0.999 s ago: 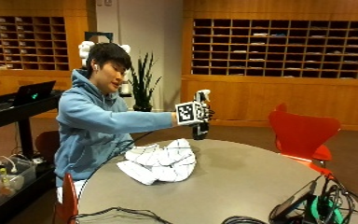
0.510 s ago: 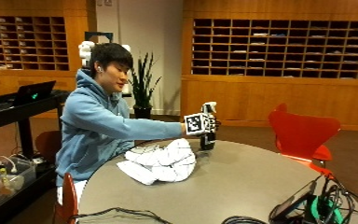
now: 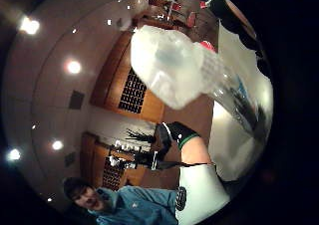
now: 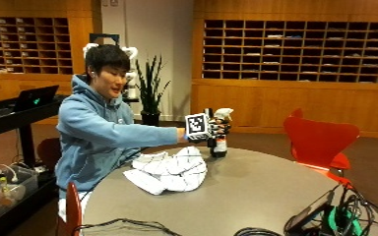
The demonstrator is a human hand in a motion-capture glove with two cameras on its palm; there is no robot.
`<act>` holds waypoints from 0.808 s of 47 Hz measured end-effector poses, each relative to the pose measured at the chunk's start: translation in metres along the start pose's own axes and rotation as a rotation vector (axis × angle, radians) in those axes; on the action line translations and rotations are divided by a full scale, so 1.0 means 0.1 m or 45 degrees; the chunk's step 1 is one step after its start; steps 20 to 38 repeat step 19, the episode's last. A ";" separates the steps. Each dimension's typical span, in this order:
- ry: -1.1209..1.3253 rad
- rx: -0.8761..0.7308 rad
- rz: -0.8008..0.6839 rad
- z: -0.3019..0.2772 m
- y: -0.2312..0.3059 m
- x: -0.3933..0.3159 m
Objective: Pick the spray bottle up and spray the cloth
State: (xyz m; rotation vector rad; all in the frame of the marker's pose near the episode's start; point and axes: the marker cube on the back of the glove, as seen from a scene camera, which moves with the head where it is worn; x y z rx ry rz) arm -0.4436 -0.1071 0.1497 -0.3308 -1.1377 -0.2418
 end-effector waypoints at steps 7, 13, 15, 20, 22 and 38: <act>-0.020 0.040 -0.013 -0.22 0.19 -0.01; -0.019 0.042 -0.014 -0.29 0.22 -0.06; -0.019 0.029 -0.031 -0.28 0.25 -0.10; 0.004 0.029 -0.054 -0.29 0.26 -0.14; 0.004 0.029 -0.054 -0.29 0.26 -0.14; 0.004 0.029 -0.054 -0.29 0.26 -0.14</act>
